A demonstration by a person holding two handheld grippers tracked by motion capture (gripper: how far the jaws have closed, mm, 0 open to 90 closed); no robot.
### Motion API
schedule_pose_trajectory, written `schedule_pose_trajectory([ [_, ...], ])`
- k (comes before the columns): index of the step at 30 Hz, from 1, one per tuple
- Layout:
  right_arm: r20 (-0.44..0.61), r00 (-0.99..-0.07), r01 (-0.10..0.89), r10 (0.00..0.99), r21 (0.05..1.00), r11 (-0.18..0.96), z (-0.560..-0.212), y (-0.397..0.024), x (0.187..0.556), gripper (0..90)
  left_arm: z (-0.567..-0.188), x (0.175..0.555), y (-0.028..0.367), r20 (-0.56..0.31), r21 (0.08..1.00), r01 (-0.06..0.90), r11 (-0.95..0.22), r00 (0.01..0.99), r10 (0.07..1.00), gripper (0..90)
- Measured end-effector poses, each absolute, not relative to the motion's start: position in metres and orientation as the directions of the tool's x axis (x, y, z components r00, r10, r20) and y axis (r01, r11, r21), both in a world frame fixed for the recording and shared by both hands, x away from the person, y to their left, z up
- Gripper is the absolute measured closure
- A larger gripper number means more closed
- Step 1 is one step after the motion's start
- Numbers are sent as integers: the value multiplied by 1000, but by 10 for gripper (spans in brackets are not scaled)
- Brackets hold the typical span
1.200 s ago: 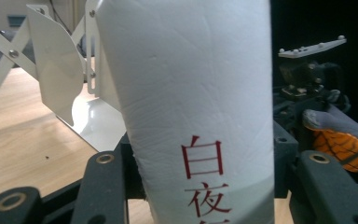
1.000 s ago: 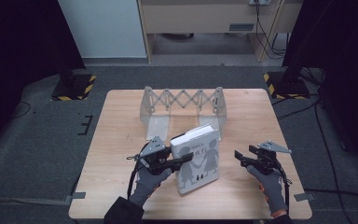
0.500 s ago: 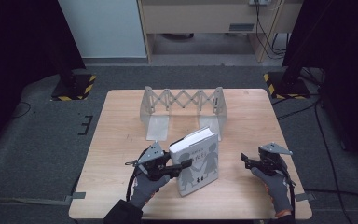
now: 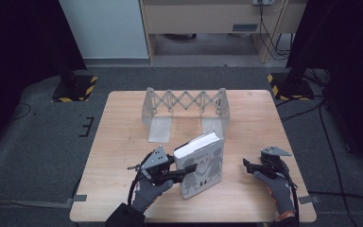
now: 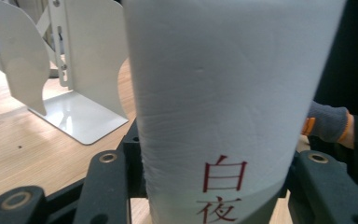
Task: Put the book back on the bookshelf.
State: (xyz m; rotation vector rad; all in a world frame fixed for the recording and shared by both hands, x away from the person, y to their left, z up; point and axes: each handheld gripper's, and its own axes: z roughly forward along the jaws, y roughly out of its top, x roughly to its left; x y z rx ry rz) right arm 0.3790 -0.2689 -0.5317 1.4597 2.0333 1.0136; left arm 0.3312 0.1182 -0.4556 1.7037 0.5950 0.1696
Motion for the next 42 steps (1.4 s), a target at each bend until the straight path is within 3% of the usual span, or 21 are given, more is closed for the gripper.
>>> schedule_pose_trajectory([
  [27, 4, -371, 641, 928, 724, 253, -538, -263, 380, 118, -449, 323, 106, -210, 949, 298, -107, 847, 489, 461],
  [34, 0, -345, 663, 938, 708, 244, -539, -260, 381, 22, -448, 315, 102, -198, 952, 286, -113, 852, 485, 458],
  [42, 1, -341, 666, 940, 706, 240, -539, -260, 381, 18, -445, 309, 96, -199, 954, 281, -109, 859, 472, 439],
])
